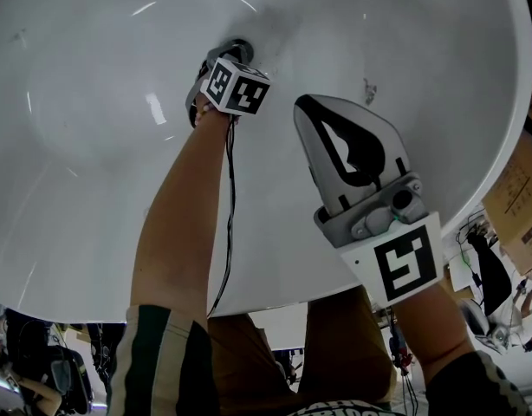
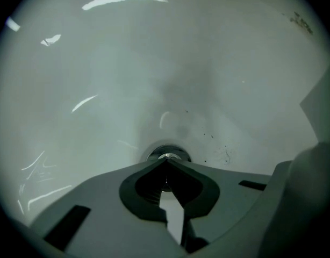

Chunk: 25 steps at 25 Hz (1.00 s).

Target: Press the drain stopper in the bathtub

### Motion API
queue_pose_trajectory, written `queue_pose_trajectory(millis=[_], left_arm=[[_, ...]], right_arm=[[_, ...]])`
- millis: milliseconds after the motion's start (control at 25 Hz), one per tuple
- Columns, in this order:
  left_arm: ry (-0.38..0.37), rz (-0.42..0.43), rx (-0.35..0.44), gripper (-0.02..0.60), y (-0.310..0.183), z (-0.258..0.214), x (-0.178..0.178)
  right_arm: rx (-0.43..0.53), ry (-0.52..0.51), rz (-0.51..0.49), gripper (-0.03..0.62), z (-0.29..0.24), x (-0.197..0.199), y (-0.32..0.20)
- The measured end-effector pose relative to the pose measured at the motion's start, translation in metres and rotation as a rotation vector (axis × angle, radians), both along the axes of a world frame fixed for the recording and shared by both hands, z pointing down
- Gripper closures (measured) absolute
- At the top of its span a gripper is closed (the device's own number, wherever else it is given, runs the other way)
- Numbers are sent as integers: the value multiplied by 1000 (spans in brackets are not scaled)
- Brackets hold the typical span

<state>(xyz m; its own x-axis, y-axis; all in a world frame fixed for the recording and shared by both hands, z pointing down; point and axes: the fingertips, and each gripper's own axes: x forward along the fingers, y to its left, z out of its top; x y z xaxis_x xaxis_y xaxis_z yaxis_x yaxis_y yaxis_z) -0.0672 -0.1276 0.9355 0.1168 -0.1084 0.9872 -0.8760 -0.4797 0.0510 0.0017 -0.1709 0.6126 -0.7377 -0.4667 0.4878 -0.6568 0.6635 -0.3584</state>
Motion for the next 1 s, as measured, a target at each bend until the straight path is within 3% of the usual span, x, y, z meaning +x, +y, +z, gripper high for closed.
queue_pose_trajectory(millis=[280,560,1000], left_arm=[[92,-92,-8,578,6,-9,-1],[56,-128,26,578,6,-11,-3],[24,-102,48,578,5,-11,-2]], right_arm=[[17,2,15,580,-1,1,-3],[28,8,22,580,-2,1,-4],[44,13,8,580,-4,0,-4]])
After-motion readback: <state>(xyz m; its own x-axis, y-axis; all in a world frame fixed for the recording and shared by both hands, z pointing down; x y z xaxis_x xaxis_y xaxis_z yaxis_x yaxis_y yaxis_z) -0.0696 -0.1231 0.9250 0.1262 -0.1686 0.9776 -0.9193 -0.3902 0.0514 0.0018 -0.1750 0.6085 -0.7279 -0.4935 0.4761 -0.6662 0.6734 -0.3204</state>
